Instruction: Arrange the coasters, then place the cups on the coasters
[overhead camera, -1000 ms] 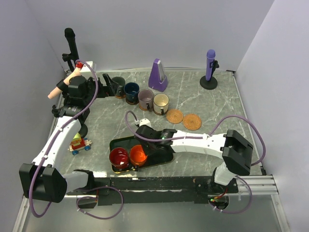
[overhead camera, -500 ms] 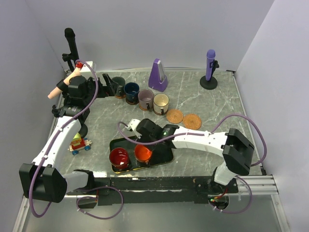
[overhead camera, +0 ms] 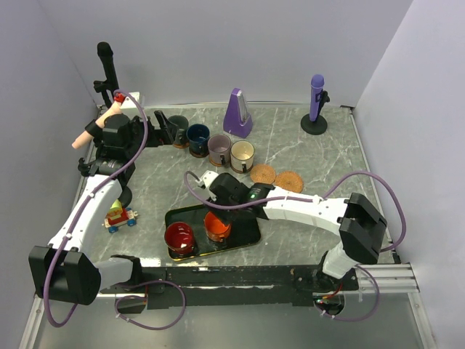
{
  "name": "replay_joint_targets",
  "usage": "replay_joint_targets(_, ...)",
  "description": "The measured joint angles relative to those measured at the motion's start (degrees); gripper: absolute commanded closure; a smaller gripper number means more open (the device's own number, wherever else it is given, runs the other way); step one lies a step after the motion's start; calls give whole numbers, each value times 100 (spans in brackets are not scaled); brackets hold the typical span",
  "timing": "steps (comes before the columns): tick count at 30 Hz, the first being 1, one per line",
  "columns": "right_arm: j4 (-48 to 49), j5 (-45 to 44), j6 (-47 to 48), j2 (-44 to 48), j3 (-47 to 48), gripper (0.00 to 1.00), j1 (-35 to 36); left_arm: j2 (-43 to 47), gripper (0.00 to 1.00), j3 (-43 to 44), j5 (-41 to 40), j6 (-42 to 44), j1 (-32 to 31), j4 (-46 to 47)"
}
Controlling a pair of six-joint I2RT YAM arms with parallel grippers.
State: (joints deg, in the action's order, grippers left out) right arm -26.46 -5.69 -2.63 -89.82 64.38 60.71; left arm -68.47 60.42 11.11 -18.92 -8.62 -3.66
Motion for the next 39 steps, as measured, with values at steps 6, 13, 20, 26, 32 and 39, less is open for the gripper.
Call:
replay_joint_targets(6, -444, -431, -857, 0, 0, 52, 20, 0, 3, 0, 0, 0, -11, 0)
replay_joint_targets(13, -498, -496, -1456, 0, -26, 77, 57, 0, 3, 0, 0, 0, -11, 0)
replay_joint_targets(20, -363, -387, -1703, -59, -24, 100, 66, 0, 3, 0, -4, 2, -11, 0)
replay_joint_targets(26, -387, -450, -1794, -44, -15, 100, 66, 0, 3, 0, -26, 7, -11, 0)
replay_joint_targets(32, -793, -841, -1834, 306, -17, 100, 74, 0, 3, 0, -46, 20, -11, 0)
replay_joint_targets(39, -1209, -1145, -1700, 1458, -118, 100, -501, 0, 3, 0, -48, 20, -13, 0)
